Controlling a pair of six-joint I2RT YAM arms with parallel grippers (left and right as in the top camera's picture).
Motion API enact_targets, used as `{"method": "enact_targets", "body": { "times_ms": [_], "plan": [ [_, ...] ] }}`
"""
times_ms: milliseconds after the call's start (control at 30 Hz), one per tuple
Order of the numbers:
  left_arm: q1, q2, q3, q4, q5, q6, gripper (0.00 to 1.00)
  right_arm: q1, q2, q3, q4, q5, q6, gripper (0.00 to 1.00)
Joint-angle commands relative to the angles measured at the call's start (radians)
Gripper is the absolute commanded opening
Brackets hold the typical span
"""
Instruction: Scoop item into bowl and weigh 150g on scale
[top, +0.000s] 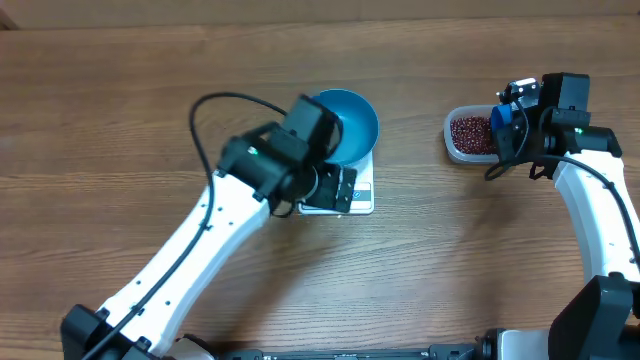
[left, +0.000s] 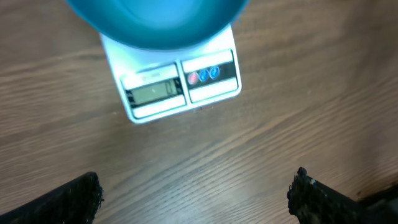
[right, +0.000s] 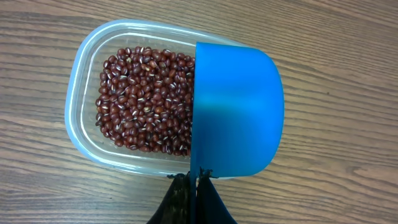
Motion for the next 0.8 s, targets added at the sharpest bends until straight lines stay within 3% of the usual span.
{"method": "enact_targets", "body": {
  "times_ms": [0,133,267,633,767],
  "plan": [
    [-0.035,0.006,-0.072,0.039,-0.022,-0.008,1.00,0.002,0.001,0.030,0.006,0.003,0.004,0.04],
    [-0.043,0.007,-0.123,0.053,-0.073,-0.009,1.00,0.002,0.001,0.030,0.006,0.003,0.004,0.04],
    [-0.042,0.009,-0.185,0.072,-0.205,-0.094,0.99,0.002,0.001,0.030,0.006,0.003,0.004,0.04],
    [-0.042,0.027,-0.290,0.222,-0.107,-0.109,1.00,0.002,0.001,0.029,0.002,0.003,0.004,0.04],
    [-0.042,0.028,-0.290,0.244,-0.107,-0.018,1.00,0.002,0.001,0.029,0.002,0.003,0.004,0.04]
  ]
}}
